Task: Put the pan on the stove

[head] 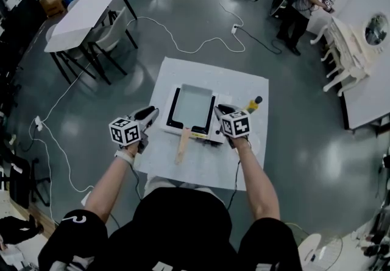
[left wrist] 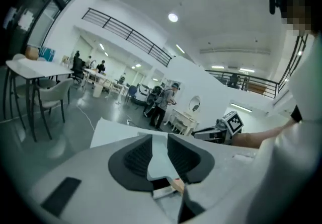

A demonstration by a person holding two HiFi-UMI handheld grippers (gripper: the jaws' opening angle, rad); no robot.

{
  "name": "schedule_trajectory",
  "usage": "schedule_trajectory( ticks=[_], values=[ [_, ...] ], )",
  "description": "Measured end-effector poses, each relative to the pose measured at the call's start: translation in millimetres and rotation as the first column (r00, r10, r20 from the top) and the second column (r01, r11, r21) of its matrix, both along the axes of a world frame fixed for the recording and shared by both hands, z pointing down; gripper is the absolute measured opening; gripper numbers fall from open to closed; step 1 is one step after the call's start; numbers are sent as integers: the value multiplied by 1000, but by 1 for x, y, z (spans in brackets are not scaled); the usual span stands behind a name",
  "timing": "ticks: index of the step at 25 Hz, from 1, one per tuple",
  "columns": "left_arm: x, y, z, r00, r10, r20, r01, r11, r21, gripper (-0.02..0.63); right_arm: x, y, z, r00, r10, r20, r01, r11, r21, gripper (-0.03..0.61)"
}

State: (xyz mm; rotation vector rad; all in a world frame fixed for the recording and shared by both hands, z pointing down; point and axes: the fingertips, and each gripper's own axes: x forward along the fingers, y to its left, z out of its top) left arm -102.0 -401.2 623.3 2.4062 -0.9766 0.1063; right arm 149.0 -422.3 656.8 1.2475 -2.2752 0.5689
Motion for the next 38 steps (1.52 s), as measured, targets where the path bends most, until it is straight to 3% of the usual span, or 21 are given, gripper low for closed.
schedule_trajectory(
  ticks=[6, 11, 20, 27, 38],
  values=[
    [-6, 2, -38, 995, -74, 71, 63, 986, 157, 30, 11, -4, -46, 991, 118, -61, -101, 968, 228, 18],
    [-7, 6, -59, 989, -106, 103, 79, 969, 236, 7, 19, 4, -70, 980, 198, -19, -181, 930, 320, 8],
    [-4, 13, -81, 985, -137, 104, 103, 953, 284, 0, 26, 26, -88, 971, 236, 28, -230, 904, 361, -2],
    [4, 19, -87, 983, -142, 113, 102, 947, 305, 0, 26, 37, -88, 977, 210, 38, -209, 904, 372, -3],
    [2, 20, -76, 978, -159, 133, 117, 954, 277, 0, 26, 40, -72, 979, 198, 38, -199, 916, 349, -3]
  ],
)
